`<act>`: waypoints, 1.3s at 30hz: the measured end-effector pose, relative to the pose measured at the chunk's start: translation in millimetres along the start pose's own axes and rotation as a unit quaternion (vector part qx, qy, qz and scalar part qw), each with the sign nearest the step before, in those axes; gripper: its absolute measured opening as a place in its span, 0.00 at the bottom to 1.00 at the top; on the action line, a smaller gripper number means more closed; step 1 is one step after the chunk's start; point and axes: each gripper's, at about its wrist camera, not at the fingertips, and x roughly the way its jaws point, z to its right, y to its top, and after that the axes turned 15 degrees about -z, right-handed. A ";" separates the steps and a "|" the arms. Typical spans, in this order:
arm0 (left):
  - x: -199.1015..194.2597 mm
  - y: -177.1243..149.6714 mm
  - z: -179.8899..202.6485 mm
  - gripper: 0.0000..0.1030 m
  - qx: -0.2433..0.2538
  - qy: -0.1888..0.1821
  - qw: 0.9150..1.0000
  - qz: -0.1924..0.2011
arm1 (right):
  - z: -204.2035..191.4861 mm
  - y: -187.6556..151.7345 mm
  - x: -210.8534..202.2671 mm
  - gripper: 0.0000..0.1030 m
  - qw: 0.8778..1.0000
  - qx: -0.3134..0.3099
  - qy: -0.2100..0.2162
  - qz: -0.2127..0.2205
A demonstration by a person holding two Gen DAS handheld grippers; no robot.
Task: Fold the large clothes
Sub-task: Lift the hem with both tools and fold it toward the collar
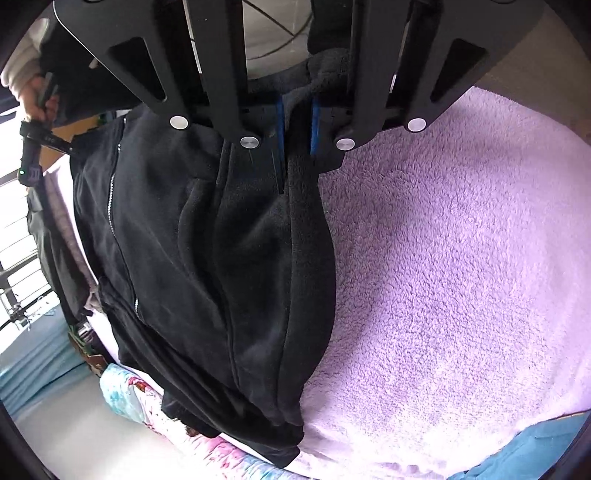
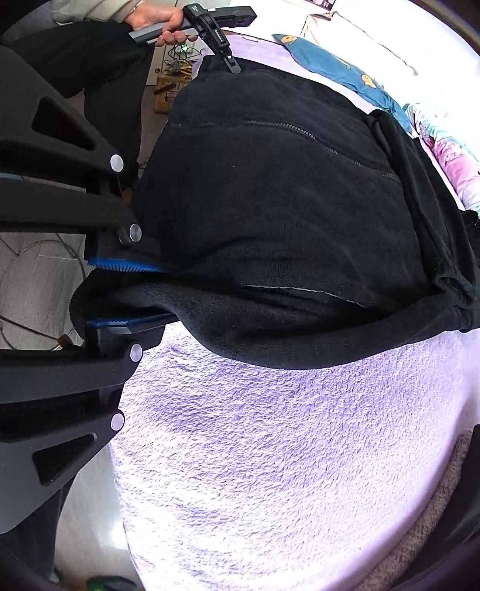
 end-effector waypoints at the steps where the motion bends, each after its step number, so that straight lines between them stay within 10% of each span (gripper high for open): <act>1: -1.5 -0.3 0.8 0.08 -0.001 0.000 1.000 0.002 | 0.3 -1.2 -1.6 0.17 1.000 0.000 0.001 0.001; 14: -37.8 10.3 2.7 0.08 -0.040 -0.060 0.997 -0.005 | -1.3 -14.4 -66.1 0.17 0.997 -0.041 0.034 0.054; 18: -50.7 17.8 19.8 0.08 0.004 -0.005 1.000 -0.011 | -6.8 -13.9 -86.1 0.17 0.996 -0.058 0.026 0.067; 39: -115.7 57.3 53.8 0.08 0.009 -0.039 0.999 0.017 | -20.4 16.5 -154.1 0.17 0.989 -0.093 0.032 0.113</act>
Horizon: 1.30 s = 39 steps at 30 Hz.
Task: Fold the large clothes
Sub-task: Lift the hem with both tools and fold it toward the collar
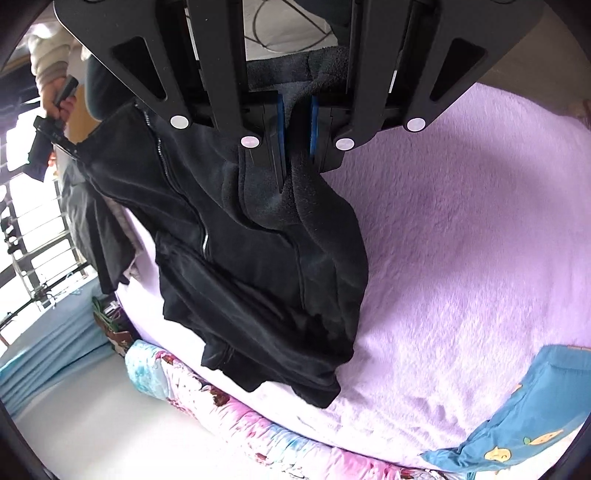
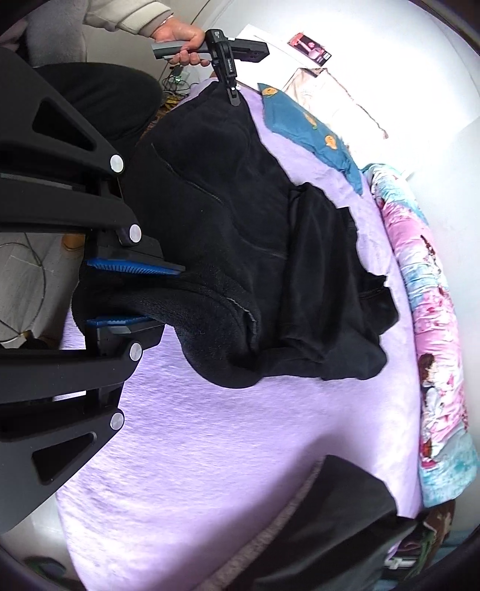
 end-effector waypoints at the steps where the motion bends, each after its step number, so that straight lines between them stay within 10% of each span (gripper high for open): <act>1: -3.4 4.0 1.6 0.08 0.000 -0.009 1.000 0.003 | -0.3 4.4 -3.0 0.17 1.000 -0.002 0.000 0.003; 9: -28.0 39.3 13.0 0.08 -0.017 -0.048 0.998 0.025 | 0.3 39.9 -23.7 0.17 0.999 -0.006 0.012 0.029; 21: -35.7 124.3 47.5 0.08 0.019 -0.006 1.000 0.023 | -2.8 119.8 -33.8 0.17 0.998 -0.033 -0.019 0.047; 39: 23.2 317.0 12.3 0.08 -0.078 -0.026 0.997 -0.006 | 42.9 305.4 16.3 0.17 0.999 -0.010 -0.023 0.042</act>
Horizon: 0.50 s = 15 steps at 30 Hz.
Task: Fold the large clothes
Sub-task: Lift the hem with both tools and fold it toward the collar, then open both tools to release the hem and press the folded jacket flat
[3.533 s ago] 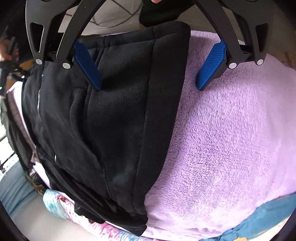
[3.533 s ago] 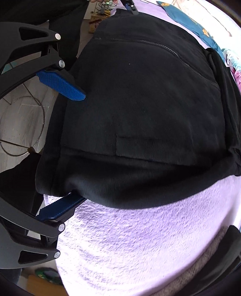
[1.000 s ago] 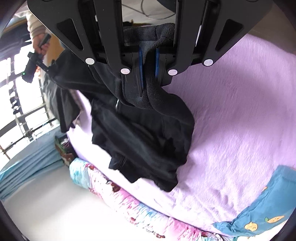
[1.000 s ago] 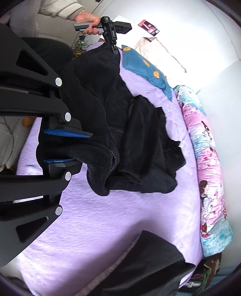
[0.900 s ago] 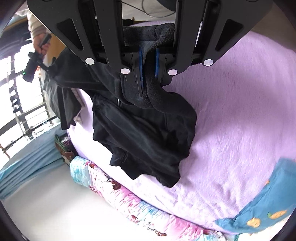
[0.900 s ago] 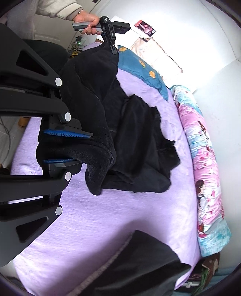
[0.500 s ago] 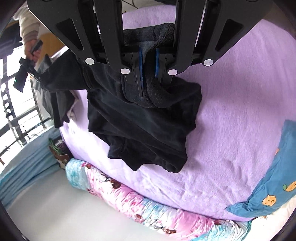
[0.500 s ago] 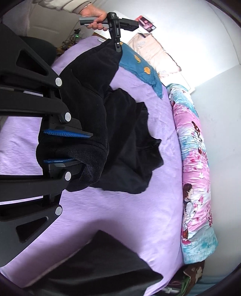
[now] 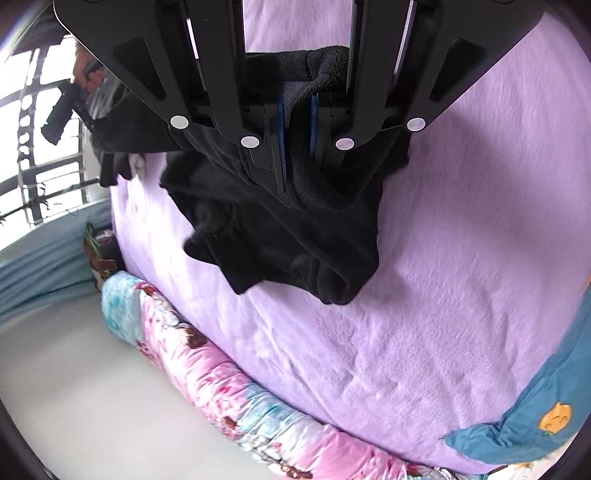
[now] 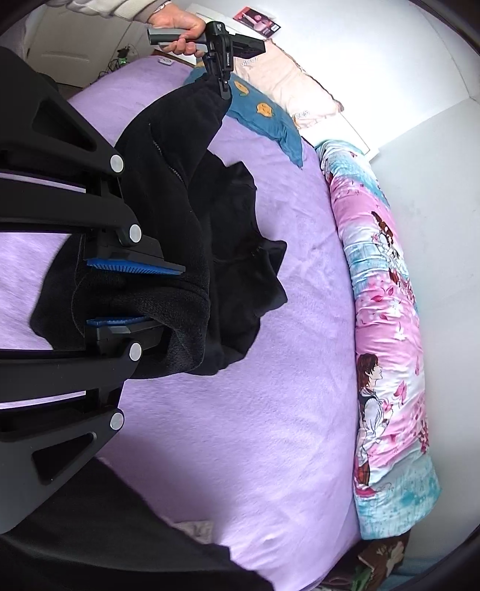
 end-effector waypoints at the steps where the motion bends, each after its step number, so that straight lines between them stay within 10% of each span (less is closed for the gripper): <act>1: 8.8 13.1 -1.8 0.08 -0.003 0.010 1.000 -0.003 | 3.8 10.1 7.8 0.17 1.000 0.000 -0.001 -0.002; 15: 121.8 118.7 -49.9 0.10 -0.079 0.034 0.995 -0.054 | 63.7 87.6 128.3 0.17 0.996 0.075 -0.017 -0.054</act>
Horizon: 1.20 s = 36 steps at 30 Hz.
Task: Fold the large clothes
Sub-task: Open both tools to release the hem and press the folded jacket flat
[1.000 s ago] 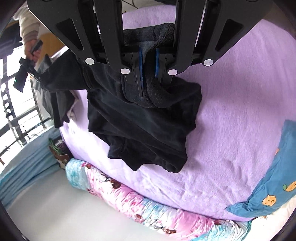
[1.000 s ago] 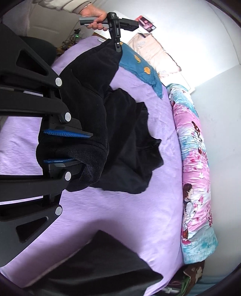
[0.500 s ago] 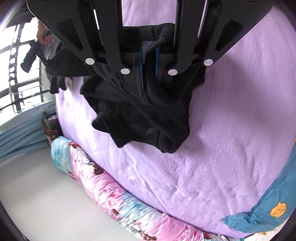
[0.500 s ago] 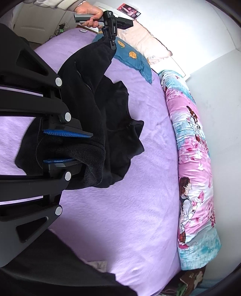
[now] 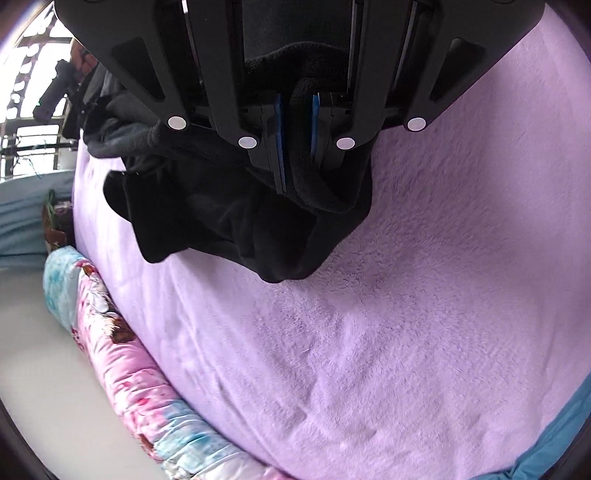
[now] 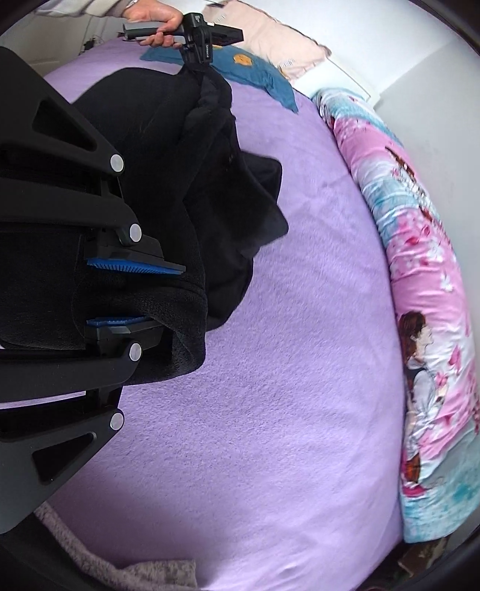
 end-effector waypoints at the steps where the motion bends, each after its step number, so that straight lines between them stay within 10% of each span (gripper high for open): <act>1: 6.0 6.3 -1.0 0.11 0.001 0.000 1.000 -0.002 | 2.6 3.6 5.0 0.17 1.000 0.005 0.002 -0.001; 12: 18.0 34.6 -17.1 0.19 -0.028 -0.064 0.997 -0.022 | 21.6 27.0 38.3 0.20 0.999 0.050 0.001 -0.010; 14: 11.7 33.9 -23.0 0.48 -0.037 -0.102 0.994 -0.019 | 25.1 27.7 40.2 0.21 0.998 0.058 0.006 -0.011; 15: 4.9 33.3 -26.0 0.89 -0.041 -0.113 0.993 -0.007 | 26.4 27.6 40.4 0.22 0.998 0.060 0.013 -0.011; 19: -38.9 29.4 -43.4 0.94 -0.068 -0.106 0.989 0.076 | 29.8 24.4 32.9 0.34 0.997 0.068 0.026 -0.006; 20: -45.5 27.7 -45.4 0.94 -0.065 -0.099 0.990 0.080 | 28.4 24.0 28.8 0.40 0.997 0.067 0.029 -0.003; 22: -52.7 23.6 -43.0 0.94 -0.053 -0.076 0.992 0.081 | 21.9 20.7 8.7 0.92 0.997 0.068 0.010 0.031; 31: -57.4 -25.2 2.6 0.94 0.044 0.031 0.994 0.100 | -4.2 9.0 -63.3 0.94 0.991 0.026 -0.061 0.117; 36: -41.9 -71.2 37.8 0.94 0.122 0.146 0.973 0.130 | -40.3 -10.3 -65.8 0.94 0.984 -0.065 -0.117 0.117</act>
